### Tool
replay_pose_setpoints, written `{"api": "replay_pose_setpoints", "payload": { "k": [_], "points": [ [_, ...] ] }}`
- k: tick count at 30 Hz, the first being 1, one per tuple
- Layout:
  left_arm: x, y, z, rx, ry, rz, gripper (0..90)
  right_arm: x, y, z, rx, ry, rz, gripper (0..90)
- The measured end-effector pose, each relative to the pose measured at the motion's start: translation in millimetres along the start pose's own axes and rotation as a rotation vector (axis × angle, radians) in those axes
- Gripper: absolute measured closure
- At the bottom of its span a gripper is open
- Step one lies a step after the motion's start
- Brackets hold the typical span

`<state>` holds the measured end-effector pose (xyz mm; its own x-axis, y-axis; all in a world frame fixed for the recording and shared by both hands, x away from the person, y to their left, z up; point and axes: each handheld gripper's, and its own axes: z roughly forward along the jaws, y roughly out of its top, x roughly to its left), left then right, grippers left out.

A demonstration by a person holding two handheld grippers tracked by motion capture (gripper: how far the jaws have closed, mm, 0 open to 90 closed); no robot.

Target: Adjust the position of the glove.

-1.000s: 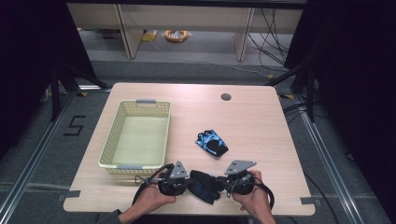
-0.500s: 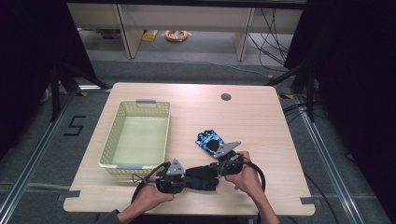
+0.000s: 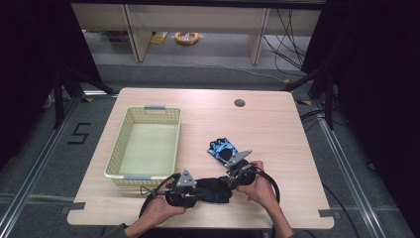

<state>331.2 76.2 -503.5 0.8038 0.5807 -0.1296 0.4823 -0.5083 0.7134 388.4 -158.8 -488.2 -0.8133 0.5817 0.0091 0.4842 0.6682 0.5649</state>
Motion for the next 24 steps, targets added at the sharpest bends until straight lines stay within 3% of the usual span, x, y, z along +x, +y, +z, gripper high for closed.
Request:
{"api": "replay_pose_setpoints", "payload": {
  "k": [1,2,3,5,6,7,8,9,10,12,13,15,16,18,19,20,21,24],
  "points": [
    [-0.8,1.1,-2.2,-0.020,0.001,-0.035,62.7,-3.0,-0.9,-5.5,-0.037,-0.003,0.012,54.6],
    [-0.8,1.1,-2.2,-0.020,0.001,-0.035,61.4,-4.3,-0.9,-9.7,-0.040,0.006,0.026,52.0],
    [-2.0,2.4,-5.9,-0.034,-0.003,-0.042,59.2,-6.2,-0.5,-13.5,-0.083,0.003,0.048,49.0],
    [-7.2,3.4,-10.3,-0.050,-0.015,-0.056,55.8,-10.8,1.6,-20.7,-0.123,-0.016,0.038,48.1],
    [-7.2,3.4,-10.3,-0.050,-0.015,-0.056,54.7,-11.9,2.9,-23.1,-0.146,-0.018,0.034,47.0],
    [-8.9,4.1,-14.3,-0.047,-0.016,-0.029,54.7,-11.9,2.9,-23.1,-0.146,-0.018,0.034,47.0],
    [-12.0,3.6,-15.7,-0.059,-0.019,-0.047,51.6,-13.7,5.9,-28.8,-0.172,-0.036,0.048,46.3],
    [-13.9,2.8,-19.6,-0.060,-0.026,-0.028,50.7,-13.5,6.7,-28.6,-0.179,-0.042,0.057,46.5],
    [-15.2,1.8,-21.6,-0.064,-0.020,-0.034,49.7,-14.1,8.6,-30.6,-0.153,-0.050,0.061,46.9],
    [-15.9,0.6,-23.4,-0.069,-0.024,-0.035,47.0,-15.1,9.7,-28.6,-0.166,-0.075,0.061,47.2],
    [-16.9,-2.9,-26.4,-0.075,-0.020,-0.062,45.4,-18.5,13.8,-26.6,-0.143,-0.089,0.070,48.3],
    [-15.9,-6.0,-29.7,-0.076,-0.018,-0.069,42.7,-21.9,18.0,-22.3,-0.144,-0.107,0.073,49.5],
    [-14.1,-7.4,-32.4,-0.065,-0.016,-0.049,41.8,-22.4,19.8,-20.1,-0.148,-0.110,0.078,50.1],
    [-12.9,-9.2,-34.0,-0.070,-0.006,-0.049,40.8,-24.2,22.6,-18.9,-0.129,-0.105,0.069,50.5],
    [-12.3,-11.8,-35.8,-0.085,-0.004,-0.076,39.5,-24.6,28.3,-10.8,-0.124,-0.122,0.066,52.3],
    [-12.3,-11.8,-35.8,-0.085,-0.004,-0.076,39.2,-26.0,30.2,-8.3,-0.123,-0.130,0.047,53.2],
    [-8.8,-14.3,-38.6,-0.076,-0.002,-0.067,38.8,-25.4,32.8,-5.0,-0.110,-0.121,0.057,54.0],
    [-8.4,-17.1,-38.4,-0.086,0.006,-0.101,37.9,-26.6,36.5,2.5,-0.097,-0.104,0.047,57.0]
  ]
}}
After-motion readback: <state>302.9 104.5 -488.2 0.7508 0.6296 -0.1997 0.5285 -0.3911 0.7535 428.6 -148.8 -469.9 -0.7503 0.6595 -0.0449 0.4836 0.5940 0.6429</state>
